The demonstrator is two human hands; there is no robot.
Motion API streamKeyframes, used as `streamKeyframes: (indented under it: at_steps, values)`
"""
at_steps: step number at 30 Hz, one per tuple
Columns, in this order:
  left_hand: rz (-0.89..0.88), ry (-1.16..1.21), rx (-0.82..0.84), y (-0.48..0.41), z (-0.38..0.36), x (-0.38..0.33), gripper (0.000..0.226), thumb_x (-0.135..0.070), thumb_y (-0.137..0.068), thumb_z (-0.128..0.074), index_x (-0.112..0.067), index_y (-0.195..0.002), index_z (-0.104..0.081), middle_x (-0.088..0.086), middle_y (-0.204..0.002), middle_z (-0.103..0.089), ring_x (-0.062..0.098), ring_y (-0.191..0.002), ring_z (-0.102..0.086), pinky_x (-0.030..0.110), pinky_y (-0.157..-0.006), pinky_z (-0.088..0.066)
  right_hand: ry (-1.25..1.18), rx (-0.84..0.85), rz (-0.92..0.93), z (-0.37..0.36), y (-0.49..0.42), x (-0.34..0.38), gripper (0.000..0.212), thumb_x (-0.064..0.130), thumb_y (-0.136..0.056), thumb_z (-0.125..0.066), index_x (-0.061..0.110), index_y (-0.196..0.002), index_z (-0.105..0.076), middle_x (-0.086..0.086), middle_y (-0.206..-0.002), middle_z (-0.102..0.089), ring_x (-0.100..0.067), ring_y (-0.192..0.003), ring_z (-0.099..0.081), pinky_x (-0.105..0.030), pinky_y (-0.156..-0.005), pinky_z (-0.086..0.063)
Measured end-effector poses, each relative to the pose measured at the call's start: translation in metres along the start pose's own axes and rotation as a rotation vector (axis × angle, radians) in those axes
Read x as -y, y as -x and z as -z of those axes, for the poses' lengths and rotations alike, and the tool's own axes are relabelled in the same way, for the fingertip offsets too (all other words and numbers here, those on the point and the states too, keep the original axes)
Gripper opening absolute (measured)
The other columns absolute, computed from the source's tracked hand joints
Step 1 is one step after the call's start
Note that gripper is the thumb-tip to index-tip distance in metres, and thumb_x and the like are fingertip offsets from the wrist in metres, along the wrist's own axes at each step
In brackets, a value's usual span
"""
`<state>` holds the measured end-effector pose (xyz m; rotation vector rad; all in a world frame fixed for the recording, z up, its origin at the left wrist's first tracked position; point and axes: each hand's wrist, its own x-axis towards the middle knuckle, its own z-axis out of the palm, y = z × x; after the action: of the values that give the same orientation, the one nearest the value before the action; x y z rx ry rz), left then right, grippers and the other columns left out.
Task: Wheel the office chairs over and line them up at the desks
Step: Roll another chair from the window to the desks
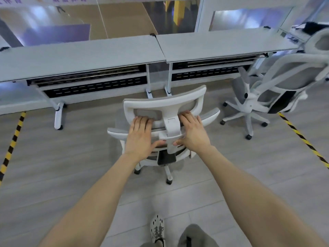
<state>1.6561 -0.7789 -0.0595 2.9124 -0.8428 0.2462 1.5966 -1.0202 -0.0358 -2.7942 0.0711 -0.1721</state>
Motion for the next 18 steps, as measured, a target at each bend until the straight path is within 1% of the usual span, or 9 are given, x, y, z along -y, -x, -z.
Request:
streamKeyframes:
  at_steps: [3,6,8,10,14,16,18]
  values:
    - [-0.004,0.037,0.003,-0.043,-0.006,0.003,0.099,-0.088,-0.092,-0.05,-0.015,-0.158,-0.045,0.009,-0.156,-0.05,0.035,-0.153,-0.04,0.052,-0.138,-0.018,0.003,0.025,-0.017,0.003,-0.035,-0.019,0.121,0.054,-0.058,-0.103,0.021,-0.159,-0.045,0.001,-0.168,-0.042,-0.025,-0.168,-0.021,-0.058,-0.137,-0.014]
    - [-0.006,0.016,0.01,-0.083,-0.012,0.0,0.101,-0.089,-0.092,-0.045,-0.015,-0.16,-0.042,0.008,-0.158,-0.048,0.034,-0.155,-0.039,0.052,-0.137,-0.021,-0.025,0.013,-0.025,0.005,-0.065,-0.041,0.121,0.055,-0.061,-0.102,0.021,-0.161,-0.043,0.002,-0.17,-0.041,-0.025,-0.169,-0.018,-0.058,-0.138,-0.011]
    - [0.0,-0.005,0.024,-0.104,-0.013,-0.006,0.1,-0.087,-0.094,-0.048,-0.014,-0.162,-0.041,0.009,-0.16,-0.046,0.034,-0.156,-0.038,0.051,-0.138,-0.02,-0.01,0.014,-0.017,0.008,-0.085,-0.057,0.121,0.057,-0.062,-0.101,0.022,-0.161,-0.042,0.003,-0.169,-0.041,-0.024,-0.168,-0.018,-0.058,-0.138,-0.008]
    - [0.029,-0.014,0.039,-0.123,-0.014,-0.016,0.099,-0.084,-0.094,-0.052,-0.014,-0.163,-0.039,0.009,-0.162,-0.045,0.033,-0.157,-0.037,0.05,-0.138,-0.02,0.008,0.031,-0.001,0.012,-0.104,-0.072,0.121,0.06,-0.063,-0.099,0.022,-0.162,-0.041,0.003,-0.168,-0.041,-0.022,-0.168,-0.018,-0.056,-0.137,-0.008]
    - [0.091,-0.016,0.084,-0.166,-0.013,-0.031,0.103,-0.084,-0.09,-0.05,-0.014,-0.165,-0.035,0.011,-0.166,-0.041,0.033,-0.159,-0.034,0.05,-0.138,-0.019,0.054,0.084,0.013,0.028,-0.146,-0.092,0.123,0.062,-0.066,-0.097,0.02,-0.164,-0.035,0.0,-0.17,-0.038,-0.023,-0.168,-0.017,-0.056,-0.138,-0.011]
    - [0.089,-0.006,0.12,-0.178,-0.011,-0.035,0.099,-0.075,-0.094,-0.057,-0.014,-0.167,-0.033,0.011,-0.169,-0.037,0.034,-0.162,-0.029,0.053,-0.138,-0.018,0.077,0.097,0.0,0.03,-0.156,-0.1,0.12,0.06,-0.073,-0.093,0.018,-0.167,-0.031,-0.001,-0.174,-0.033,-0.024,-0.169,-0.014,-0.056,-0.138,-0.01]
    - [0.066,0.016,0.142,-0.179,-0.012,-0.034,0.091,-0.061,-0.096,-0.068,-0.014,-0.166,-0.033,0.012,-0.171,-0.034,0.035,-0.165,-0.026,0.054,-0.139,-0.017,0.093,0.086,-0.024,0.029,-0.151,-0.105,0.111,0.052,-0.085,-0.086,0.015,-0.17,-0.026,-0.004,-0.18,-0.025,-0.025,-0.17,-0.012,-0.056,-0.138,-0.012]
